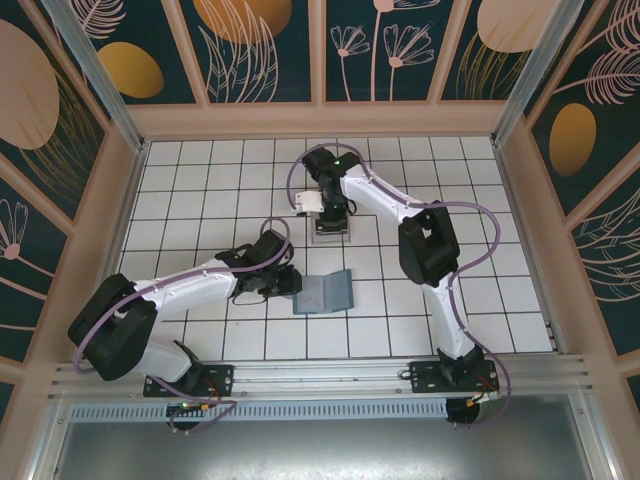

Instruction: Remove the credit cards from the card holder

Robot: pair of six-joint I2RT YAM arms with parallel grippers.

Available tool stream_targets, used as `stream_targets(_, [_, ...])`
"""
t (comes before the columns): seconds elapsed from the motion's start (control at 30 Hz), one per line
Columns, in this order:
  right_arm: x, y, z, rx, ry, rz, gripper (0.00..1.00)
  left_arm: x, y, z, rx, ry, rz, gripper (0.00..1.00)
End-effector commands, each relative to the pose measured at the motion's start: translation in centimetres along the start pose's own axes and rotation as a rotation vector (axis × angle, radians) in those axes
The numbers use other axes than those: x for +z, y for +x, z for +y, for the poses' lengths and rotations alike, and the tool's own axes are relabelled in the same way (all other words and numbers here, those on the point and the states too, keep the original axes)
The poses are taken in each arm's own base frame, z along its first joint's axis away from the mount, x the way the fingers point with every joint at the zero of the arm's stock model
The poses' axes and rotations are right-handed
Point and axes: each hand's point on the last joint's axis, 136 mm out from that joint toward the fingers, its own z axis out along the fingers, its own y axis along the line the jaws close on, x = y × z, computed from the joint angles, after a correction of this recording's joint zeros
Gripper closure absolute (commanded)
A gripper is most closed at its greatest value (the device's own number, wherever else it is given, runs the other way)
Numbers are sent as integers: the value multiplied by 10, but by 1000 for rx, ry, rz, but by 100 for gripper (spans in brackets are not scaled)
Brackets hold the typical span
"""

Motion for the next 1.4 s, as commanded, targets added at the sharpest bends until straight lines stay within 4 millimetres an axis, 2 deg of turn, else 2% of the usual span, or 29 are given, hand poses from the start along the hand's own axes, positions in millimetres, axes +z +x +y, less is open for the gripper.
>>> stream_targets(0.0, [-20, -2, -17, 13, 99, 0, 76, -7, -4, -5, -20, 21, -35, 77])
stream_targets(0.23, [-34, -6, -28, 92, 180, -47, 74, -15, -12, -1, -26, 6, -90, 77])
stream_targets(0.43, [-35, -10, -30, 307, 232, -117, 74, -15, -16, -3, -18, 1, -103, 77])
stream_targets(0.6, [-41, -10, -34, 625, 272, -185, 74, -14, -21, -4, 7, -6, -115, 78])
stream_targets(0.8, [-42, 1, -13, 990, 234, -238, 72, -12, -29, -9, 28, -6, -127, 78])
stream_targets(0.87, [-45, 8, -10, 1157, 234, -250, 67, -14, -32, -13, 34, 3, -138, 78])
stream_targets(0.97, [-40, 17, 0, 1373, 182, -223, 70, -14, -37, -17, 40, 7, -149, 78])
stream_targets(1.1, [-38, 9, 19, 1508, 104, -256, 73, -15, -42, -21, 43, 17, -162, 78])
stream_targets(1.17, [-40, 13, 27, 1585, 85, -233, 74, -15, -44, -23, 51, 17, -164, 75])
stream_targets(1.37, [-53, 2, 52, 1607, 4, -281, 73, -21, -55, -24, 41, 46, -181, 73])
